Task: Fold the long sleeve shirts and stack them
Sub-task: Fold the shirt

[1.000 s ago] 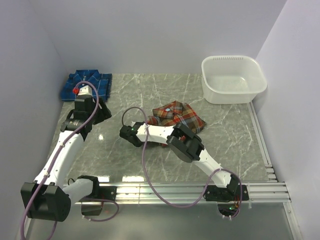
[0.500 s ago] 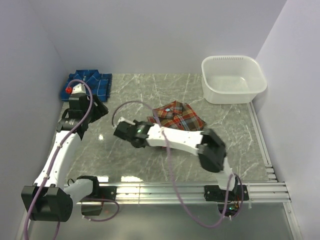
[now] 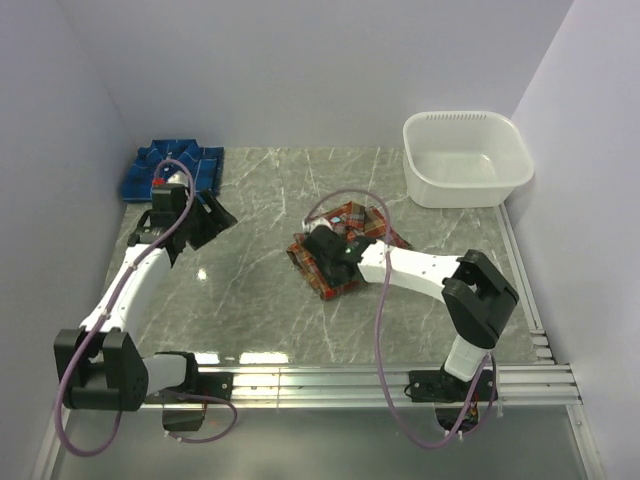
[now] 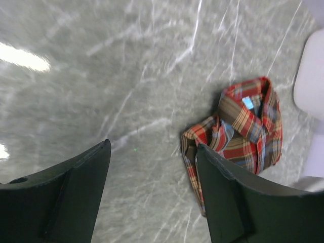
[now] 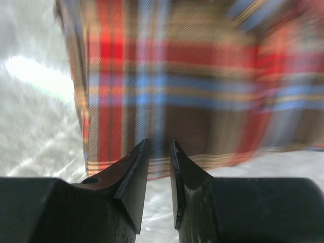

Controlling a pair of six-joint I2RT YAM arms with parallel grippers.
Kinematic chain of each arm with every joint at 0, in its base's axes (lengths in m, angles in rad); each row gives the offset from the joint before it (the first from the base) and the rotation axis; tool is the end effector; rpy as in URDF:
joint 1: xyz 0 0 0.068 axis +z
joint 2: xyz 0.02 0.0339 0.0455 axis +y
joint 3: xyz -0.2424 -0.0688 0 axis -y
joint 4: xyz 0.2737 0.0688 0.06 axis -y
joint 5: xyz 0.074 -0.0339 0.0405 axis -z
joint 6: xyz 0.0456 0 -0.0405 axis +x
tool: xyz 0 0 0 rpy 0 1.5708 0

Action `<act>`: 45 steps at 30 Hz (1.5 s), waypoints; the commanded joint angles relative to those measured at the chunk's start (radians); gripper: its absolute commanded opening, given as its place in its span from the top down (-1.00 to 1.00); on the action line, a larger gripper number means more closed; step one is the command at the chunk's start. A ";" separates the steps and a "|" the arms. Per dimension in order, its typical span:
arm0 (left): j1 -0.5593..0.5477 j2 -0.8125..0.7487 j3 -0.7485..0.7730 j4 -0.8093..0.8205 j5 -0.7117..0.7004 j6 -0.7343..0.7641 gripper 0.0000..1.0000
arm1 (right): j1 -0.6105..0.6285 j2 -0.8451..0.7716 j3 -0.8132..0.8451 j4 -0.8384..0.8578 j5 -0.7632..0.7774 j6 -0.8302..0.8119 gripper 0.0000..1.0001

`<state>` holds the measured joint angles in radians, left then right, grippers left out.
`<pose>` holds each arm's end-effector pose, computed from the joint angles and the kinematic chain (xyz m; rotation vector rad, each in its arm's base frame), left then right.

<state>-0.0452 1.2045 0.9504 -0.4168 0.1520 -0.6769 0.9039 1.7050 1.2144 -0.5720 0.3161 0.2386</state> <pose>0.3058 -0.0207 0.2551 -0.6316 2.2039 -0.5541 0.2457 0.2892 0.1752 -0.7325 2.4432 0.0162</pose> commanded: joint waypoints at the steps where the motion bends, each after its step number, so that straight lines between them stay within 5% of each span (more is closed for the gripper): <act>1: 0.001 0.030 -0.050 0.079 0.121 -0.052 -0.50 | 0.020 -0.001 -0.114 0.148 -0.164 0.091 0.39; 13: -0.154 0.240 -0.101 0.260 0.204 -0.171 -0.42 | 0.033 -0.102 -0.205 0.190 -0.223 0.058 0.31; 23: -0.237 0.475 -0.033 0.404 0.199 -0.247 -0.23 | 0.012 -0.167 -0.072 0.236 -0.126 0.039 -0.42; 38: -0.274 0.604 -0.062 0.506 0.199 -0.273 -0.04 | -0.051 0.128 0.195 0.365 -0.058 0.125 -0.11; 45: -0.274 0.645 -0.107 0.559 0.212 -0.276 0.39 | -0.063 0.246 0.264 0.351 -0.034 0.116 -0.11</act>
<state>-0.3130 1.8130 0.8761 0.1192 0.3695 -0.9627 0.8501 1.9263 1.4151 -0.2371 0.2420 0.3481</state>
